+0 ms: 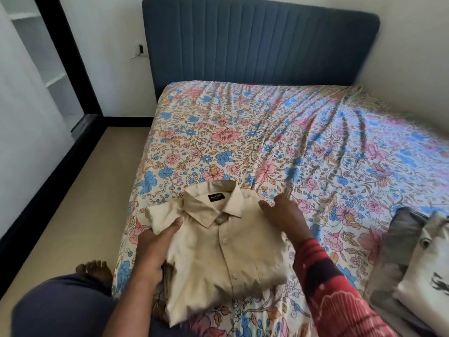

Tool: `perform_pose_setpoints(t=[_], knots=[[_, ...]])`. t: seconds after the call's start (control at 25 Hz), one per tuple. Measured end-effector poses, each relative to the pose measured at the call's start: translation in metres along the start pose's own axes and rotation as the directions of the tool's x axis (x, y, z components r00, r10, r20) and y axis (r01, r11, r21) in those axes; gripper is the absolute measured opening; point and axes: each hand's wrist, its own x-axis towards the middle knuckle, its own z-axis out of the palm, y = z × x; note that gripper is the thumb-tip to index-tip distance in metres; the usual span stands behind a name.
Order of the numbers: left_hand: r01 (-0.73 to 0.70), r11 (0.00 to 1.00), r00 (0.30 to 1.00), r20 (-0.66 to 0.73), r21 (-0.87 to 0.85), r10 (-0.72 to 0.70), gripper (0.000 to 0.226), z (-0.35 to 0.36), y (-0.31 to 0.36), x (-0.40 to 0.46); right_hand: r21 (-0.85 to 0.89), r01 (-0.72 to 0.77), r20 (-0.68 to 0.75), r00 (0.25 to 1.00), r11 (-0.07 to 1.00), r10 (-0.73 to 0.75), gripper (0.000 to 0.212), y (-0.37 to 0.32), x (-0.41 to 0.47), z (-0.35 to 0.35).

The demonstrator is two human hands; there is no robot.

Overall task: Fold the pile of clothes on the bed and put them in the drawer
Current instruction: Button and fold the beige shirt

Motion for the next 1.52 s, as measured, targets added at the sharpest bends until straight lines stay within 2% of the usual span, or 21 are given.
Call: perform_pose_setpoints(t=[0.08, 0.2, 0.28, 0.36, 0.44, 0.52, 0.56, 0.68, 0.76, 0.84, 0.92, 1.04, 1.12, 1.2, 1.32, 1.4, 1.48, 1.52], knots=[[-0.025, 0.999, 0.999, 0.022, 0.025, 0.025, 0.029, 0.006, -0.002, -0.002, 0.079, -0.110, 0.155, 0.983, 0.991, 0.096, 0.058, 0.012, 0.012, 0.010], [-0.082, 0.991, 0.997, 0.001, 0.110, 0.082, 0.019, 0.009, -0.010, -0.001, 0.313, -0.160, 0.268, 0.961, 0.936, 0.075, 0.052, 0.011, 0.009, 0.021], [-0.060, 0.993, 0.997, 0.050, 0.100, 0.056, 0.024, 0.006, -0.012, 0.002, 0.355, -0.142, 0.319, 0.947, 0.924, 0.023, 0.045, 0.008, 0.004, 0.026], [-0.052, 0.994, 0.992, 0.120, 0.097, 0.040, 0.040, 0.003, -0.015, 0.007, 0.410, -0.159, 0.365, 0.931, 0.898, -0.002, 0.047, 0.004, -0.003, 0.028], [-0.060, 0.996, 0.986, 0.157, 0.067, 0.049, 0.045, 0.004, -0.015, 0.007, 0.548, -0.215, 0.408, 0.912, 0.809, -0.033, 0.043, 0.002, -0.007, 0.030], [-0.059, 0.997, 0.984, 0.168, 0.042, 0.051, 0.040, 0.006, -0.012, 0.004, 0.687, -0.246, 0.438, 0.891, 0.683, -0.120, 0.036, 0.005, -0.016, 0.029], [-0.055, 0.998, 0.984, 0.173, 0.041, 0.047, 0.037, 0.006, -0.008, 0.004, 0.732, -0.240, 0.435, 0.885, 0.637, -0.166, 0.038, 0.007, -0.020, 0.030], [-0.070, 0.997, 0.973, 0.223, 0.017, 0.065, 0.033, 0.020, 0.010, -0.006, 0.845, -0.155, 0.337, 0.897, 0.511, -0.285, 0.043, 0.018, -0.037, 0.010], [-0.073, 0.997, 0.948, 0.308, -0.034, 0.080, 0.034, 0.043, 0.029, -0.021, 0.892, -0.073, 0.209, 0.941, 0.446, -0.265, 0.045, 0.025, -0.053, -0.028], [-0.075, 0.994, 0.895, 0.435, -0.073, 0.100, 0.035, 0.075, 0.049, -0.042, 0.906, 0.029, 0.069, 0.974, 0.423, -0.215, 0.051, 0.038, -0.075, -0.075], [-0.053, 0.993, 0.810, 0.577, -0.108, 0.106, 0.037, 0.114, 0.065, -0.066, 0.896, 0.131, -0.070, 0.985, 0.425, -0.156, 0.053, 0.064, -0.098, -0.120], [-0.053, 0.992, 0.644, 0.755, -0.115, 0.122, 0.048, 0.180, 0.082, -0.109, 0.905, 0.217, -0.224, 0.974, 0.367, -0.023, 0.053, 0.122, -0.139, -0.179], [-0.072, 0.994, 0.527, 0.842, -0.088, 0.113, 0.053, 0.226, 0.086, -0.143, 0.896, 0.259, -0.300, 0.952, 0.361, 0.062, 0.053, 0.161, -0.171, -0.213], [-0.079, 0.996, 0.452, 0.888, -0.050, 0.081, 0.055, 0.271, 0.082, -0.175, 0.877, 0.302, -0.373, 0.918, 0.375, 0.133, 0.050, 0.199, -0.196, -0.236], [-0.098, 0.995, 0.380, 0.925, 0.013, 0.026, 0.049, 0.330, 0.070, -0.209, 0.845, 0.335, -0.460, 0.853, 0.418, 0.246, 0.049, 0.246, -0.217, -0.253], [-0.138, 0.988, 0.342, 0.939, 0.064, -0.013, 0.044, 0.368, 0.057, -0.219, 0.848, 0.327, -0.467, 0.832, 0.417, 0.300, 0.050, 0.273, -0.218, -0.254], [-0.238, 0.967, 0.367, 0.930, 0.093, 0.001, 0.039, 0.398, 0.037, -0.218, 0.861, 0.265, -0.435, 0.825, 0.434, 0.361, 0.048, 0.297, -0.208, -0.243], [-0.337, 0.935, 0.402, 0.915, 0.111, 0.036, 0.036, 0.406, 0.025, -0.215, 0.870, 0.212, -0.398, 0.834, 0.445, 0.383, 0.046, 0.307, -0.202, -0.234]])
